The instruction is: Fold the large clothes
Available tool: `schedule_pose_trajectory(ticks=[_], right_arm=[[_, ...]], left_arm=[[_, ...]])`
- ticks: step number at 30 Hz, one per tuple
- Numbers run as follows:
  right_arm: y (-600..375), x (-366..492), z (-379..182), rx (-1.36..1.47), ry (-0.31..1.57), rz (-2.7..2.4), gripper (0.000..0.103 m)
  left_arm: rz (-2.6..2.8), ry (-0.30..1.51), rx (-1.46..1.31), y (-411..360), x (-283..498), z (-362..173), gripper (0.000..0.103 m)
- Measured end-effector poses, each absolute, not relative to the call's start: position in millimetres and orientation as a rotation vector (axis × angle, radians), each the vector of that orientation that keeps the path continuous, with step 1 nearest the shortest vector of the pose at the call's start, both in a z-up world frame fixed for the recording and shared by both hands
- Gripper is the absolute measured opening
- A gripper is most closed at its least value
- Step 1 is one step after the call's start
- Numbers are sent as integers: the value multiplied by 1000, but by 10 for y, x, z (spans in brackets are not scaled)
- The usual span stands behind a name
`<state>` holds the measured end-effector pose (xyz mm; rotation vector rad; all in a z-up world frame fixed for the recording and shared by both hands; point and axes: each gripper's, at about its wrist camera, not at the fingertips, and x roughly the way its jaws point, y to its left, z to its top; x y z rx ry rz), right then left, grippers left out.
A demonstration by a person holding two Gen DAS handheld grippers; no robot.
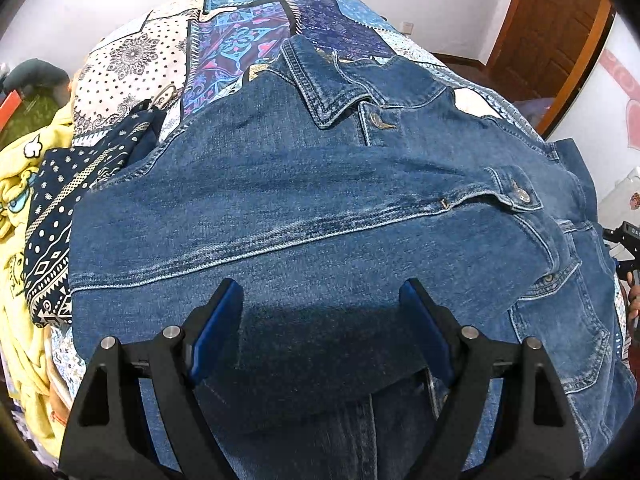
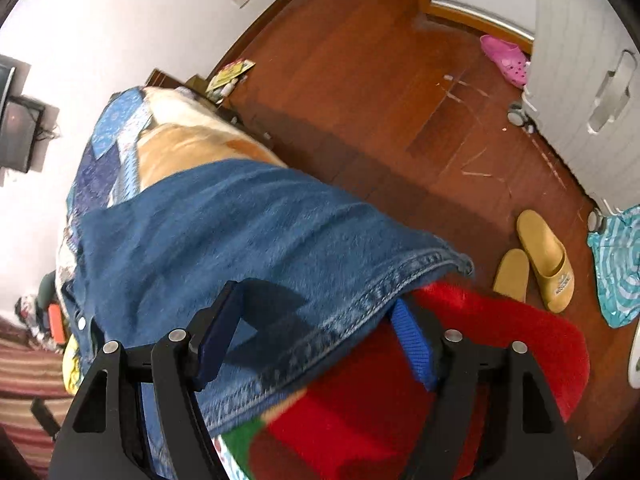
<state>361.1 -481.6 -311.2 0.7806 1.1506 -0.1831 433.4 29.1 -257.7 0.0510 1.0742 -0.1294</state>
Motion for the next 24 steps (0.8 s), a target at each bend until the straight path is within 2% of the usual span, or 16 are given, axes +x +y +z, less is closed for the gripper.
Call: schedule_pose_trajectory(ticks=[2, 3, 4, 7, 11, 16, 24], right_arm=[[-4807, 3629, -3087, 731, 1146, -232, 52], [-4802, 3632, -3068, 700, 1144, -255, 39], [-4804, 3631, -3047, 686, 1137, -263, 31], [-4817, 3633, -2954, 657, 1117, -260, 13], [-4719, 3622, -2632, 559, 1050, -244, 9], [-4475, 3600, -1948, 475, 906, -154, 7], [-3427, 3718, -903, 250, 729, 94, 7]], left_arm=[[-134, 1073, 48, 286, 4308, -2565, 82], [-138, 1070, 48, 286, 4287, -2552, 82], [-140, 1067, 50, 290, 4273, -2541, 82], [-141, 1042, 68, 296, 4183, -2461, 82], [-137, 1012, 74, 365, 4059, -2346, 82], [-136, 979, 67, 469, 3906, -2222, 82], [-142, 922, 53, 622, 3635, -2032, 82]])
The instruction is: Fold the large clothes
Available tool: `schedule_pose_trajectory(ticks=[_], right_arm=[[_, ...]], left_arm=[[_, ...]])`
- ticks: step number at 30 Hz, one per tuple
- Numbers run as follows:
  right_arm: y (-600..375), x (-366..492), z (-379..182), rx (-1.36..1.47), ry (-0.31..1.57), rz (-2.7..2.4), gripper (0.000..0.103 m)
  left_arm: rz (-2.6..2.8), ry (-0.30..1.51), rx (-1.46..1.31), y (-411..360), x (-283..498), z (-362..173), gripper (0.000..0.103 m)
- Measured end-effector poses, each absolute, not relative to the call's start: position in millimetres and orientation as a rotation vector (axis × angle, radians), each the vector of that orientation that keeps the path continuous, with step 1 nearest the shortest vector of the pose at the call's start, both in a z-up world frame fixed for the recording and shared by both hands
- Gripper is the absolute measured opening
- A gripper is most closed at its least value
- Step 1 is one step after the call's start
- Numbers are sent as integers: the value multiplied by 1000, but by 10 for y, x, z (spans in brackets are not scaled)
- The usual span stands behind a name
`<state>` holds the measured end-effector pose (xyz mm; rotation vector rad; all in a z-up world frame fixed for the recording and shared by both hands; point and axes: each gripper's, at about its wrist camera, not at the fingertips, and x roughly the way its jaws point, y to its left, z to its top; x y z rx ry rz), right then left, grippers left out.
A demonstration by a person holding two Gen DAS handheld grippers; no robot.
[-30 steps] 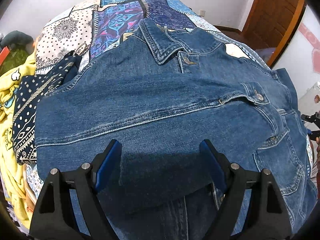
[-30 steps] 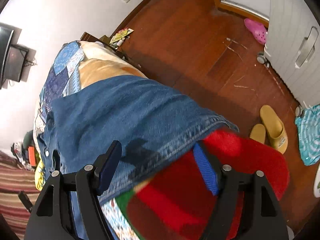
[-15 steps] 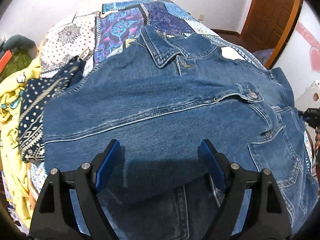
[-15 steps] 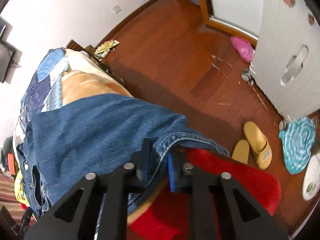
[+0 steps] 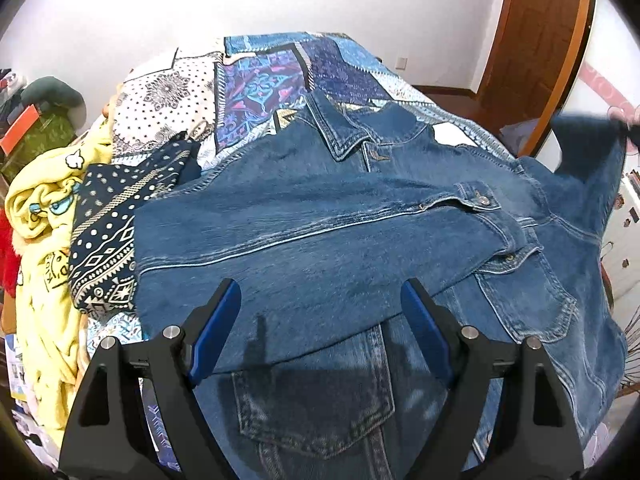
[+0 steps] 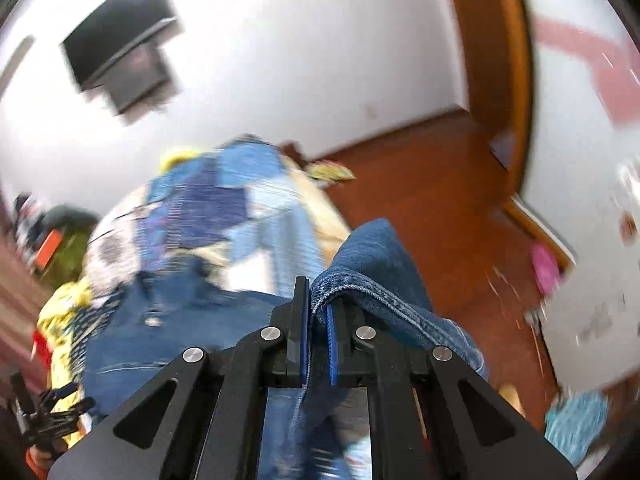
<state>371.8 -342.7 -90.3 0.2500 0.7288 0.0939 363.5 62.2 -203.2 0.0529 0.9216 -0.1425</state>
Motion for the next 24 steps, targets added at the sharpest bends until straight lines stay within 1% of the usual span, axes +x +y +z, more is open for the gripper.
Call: schedule_pose_trajectory(ticks=[3, 5, 8, 11, 14, 16, 21, 24], right_arm=[[-2947, 3748, -784, 218, 710, 203, 6], [-2595, 3758, -831, 205, 724, 283, 6], [-2220, 3791, -1069, 196, 777, 365, 6], [-1876, 3776, -1440, 161, 875, 414, 6], [-1685, 3723, -1839, 141, 981, 440, 6], [-1584, 3678, -1997, 120, 1021, 441, 6], [-1551, 3491, -2123, 84, 1066, 398, 7], [-1595, 3473, -2189, 118, 1144, 382, 8]], left_arm=[[-140, 901, 57, 684, 3531, -1981, 82], [-136, 897, 55, 730, 3487, -1963, 82], [-133, 898, 41, 817, 3405, -1962, 82], [-124, 902, 36, 874, 3337, -1976, 82], [-120, 905, 35, 927, 3275, -1993, 82], [-116, 907, 34, 953, 3248, -2004, 82], [-116, 920, 22, 974, 3221, -2048, 82], [-124, 921, 22, 925, 3201, -2057, 82]])
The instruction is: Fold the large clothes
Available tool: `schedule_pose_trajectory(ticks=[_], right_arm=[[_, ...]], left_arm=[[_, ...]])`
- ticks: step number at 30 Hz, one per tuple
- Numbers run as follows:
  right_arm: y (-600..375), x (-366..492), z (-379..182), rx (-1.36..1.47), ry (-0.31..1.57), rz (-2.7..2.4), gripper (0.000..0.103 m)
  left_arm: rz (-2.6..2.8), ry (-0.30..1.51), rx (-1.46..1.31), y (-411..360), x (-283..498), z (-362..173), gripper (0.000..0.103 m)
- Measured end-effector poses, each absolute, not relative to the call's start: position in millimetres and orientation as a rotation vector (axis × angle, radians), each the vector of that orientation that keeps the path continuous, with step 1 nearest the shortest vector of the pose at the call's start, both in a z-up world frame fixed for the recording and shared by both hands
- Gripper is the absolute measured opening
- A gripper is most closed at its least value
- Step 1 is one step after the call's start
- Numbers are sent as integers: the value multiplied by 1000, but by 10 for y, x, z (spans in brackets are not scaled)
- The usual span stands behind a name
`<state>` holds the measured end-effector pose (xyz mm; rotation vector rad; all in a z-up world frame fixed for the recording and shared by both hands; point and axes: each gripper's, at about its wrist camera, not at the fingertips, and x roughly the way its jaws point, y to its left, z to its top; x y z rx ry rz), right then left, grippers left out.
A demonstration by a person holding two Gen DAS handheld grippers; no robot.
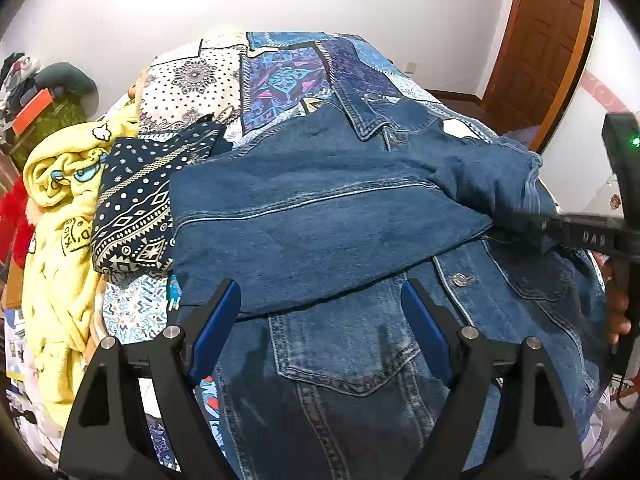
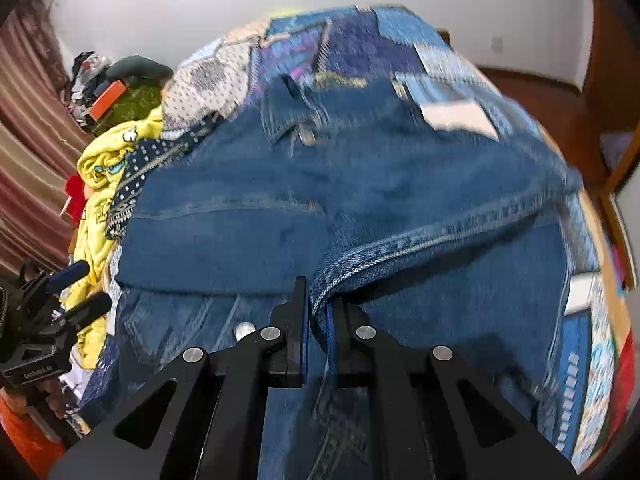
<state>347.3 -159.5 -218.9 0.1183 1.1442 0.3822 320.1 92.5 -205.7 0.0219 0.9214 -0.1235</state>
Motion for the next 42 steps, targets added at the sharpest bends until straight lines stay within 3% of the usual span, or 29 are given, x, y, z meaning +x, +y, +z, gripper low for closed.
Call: schedule_pose_trajectory(ticks=[5, 10, 20, 23, 25, 34, 42], right_arm=[[-1720, 3416, -2388, 243, 1325, 381, 20], [-1806, 3261, -2305, 223, 1317, 404, 44], [-2406, 3126, -1736, 69, 1040, 293, 45], [-2691, 3119, -1595, 50, 952, 206, 53], [-2831, 3115, -1543, 41, 904, 152, 58], [-3208, 3260, -1727, 28, 905, 22, 59], [-3306, 3244, -2068, 0, 966, -16, 60]], left_arm=[[-145, 921, 43, 798, 3178, -2026, 82], [-181, 906, 77, 592, 3194, -1890, 82], [-297, 880, 157, -140, 3541, -1568, 82], [-354, 892, 192, -515, 3745, -1555, 82], [-388, 905, 218, -728, 3851, -1587, 82], [-472, 986, 347, -1729, 4335, -2095, 82], [-472, 1061, 336, -2140, 4713, -2476, 60]])
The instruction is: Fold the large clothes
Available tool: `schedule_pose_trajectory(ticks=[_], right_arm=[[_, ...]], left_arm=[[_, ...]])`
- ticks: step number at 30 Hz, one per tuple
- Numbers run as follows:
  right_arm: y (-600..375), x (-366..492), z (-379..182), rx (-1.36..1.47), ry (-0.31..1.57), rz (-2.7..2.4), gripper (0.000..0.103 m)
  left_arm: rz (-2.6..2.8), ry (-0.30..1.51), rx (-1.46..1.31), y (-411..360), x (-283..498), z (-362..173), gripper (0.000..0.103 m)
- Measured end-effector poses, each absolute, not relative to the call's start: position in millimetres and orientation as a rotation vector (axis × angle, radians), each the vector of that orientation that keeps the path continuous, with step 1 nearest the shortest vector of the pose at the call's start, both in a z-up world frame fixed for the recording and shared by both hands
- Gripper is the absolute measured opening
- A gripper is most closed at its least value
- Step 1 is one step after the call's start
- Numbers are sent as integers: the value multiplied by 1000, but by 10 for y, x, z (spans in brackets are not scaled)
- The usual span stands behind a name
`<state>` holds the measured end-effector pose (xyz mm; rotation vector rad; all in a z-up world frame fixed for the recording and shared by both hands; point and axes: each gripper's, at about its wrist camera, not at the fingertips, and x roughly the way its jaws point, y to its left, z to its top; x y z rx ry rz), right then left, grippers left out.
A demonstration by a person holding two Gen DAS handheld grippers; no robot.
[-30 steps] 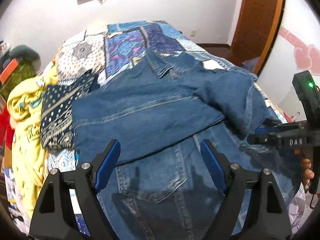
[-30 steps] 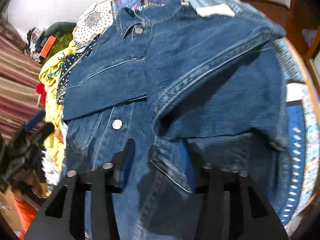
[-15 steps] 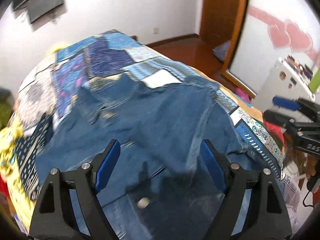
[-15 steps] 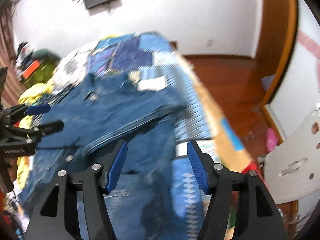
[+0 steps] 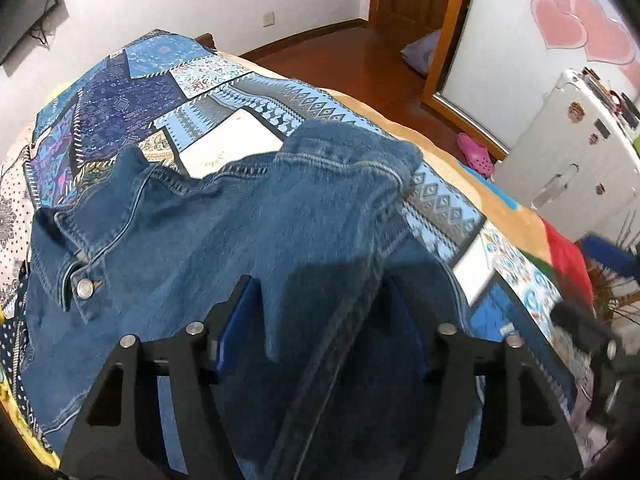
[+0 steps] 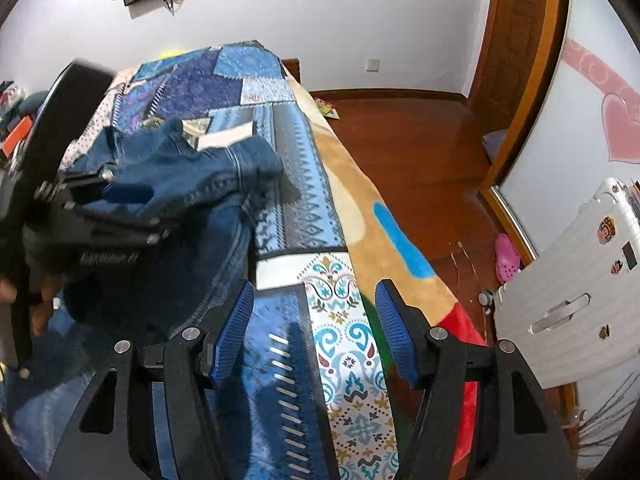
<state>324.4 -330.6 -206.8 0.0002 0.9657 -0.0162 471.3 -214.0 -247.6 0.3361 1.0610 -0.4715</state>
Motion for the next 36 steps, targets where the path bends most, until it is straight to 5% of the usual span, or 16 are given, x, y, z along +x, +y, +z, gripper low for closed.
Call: schedule_pose_trajectory(ticks=[3, 5, 7, 17, 22, 30, 36], right_arm=[[-3331, 3230, -2126, 7, 970, -31, 60], [-3338, 3221, -2143, 27, 978, -18, 60], [-3342, 3206, -2148, 56, 983, 5, 60], [-3008, 3123, -1995, 16, 966, 117, 61], [-2773, 3151, -2007, 7, 996, 195, 70], [-2510, 3218, -2377, -78, 1153, 205, 70], [-2515, 3250, -2531, -120, 1214, 171, 70]], left_arm=[[-460, 1043, 342, -2187, 4784, -2471, 45], [-457, 1035, 349, -2213, 4832, -2450, 21], [-454, 1007, 346, -2192, 4847, -2378, 11], [-391, 747, 207, -1240, 4554, -1154, 10], [-308, 657, 178, -536, 4223, -799, 10], [-186, 812, 113, 451, 3862, -1414, 11], [-127, 967, 36, 966, 3632, -2126, 22]])
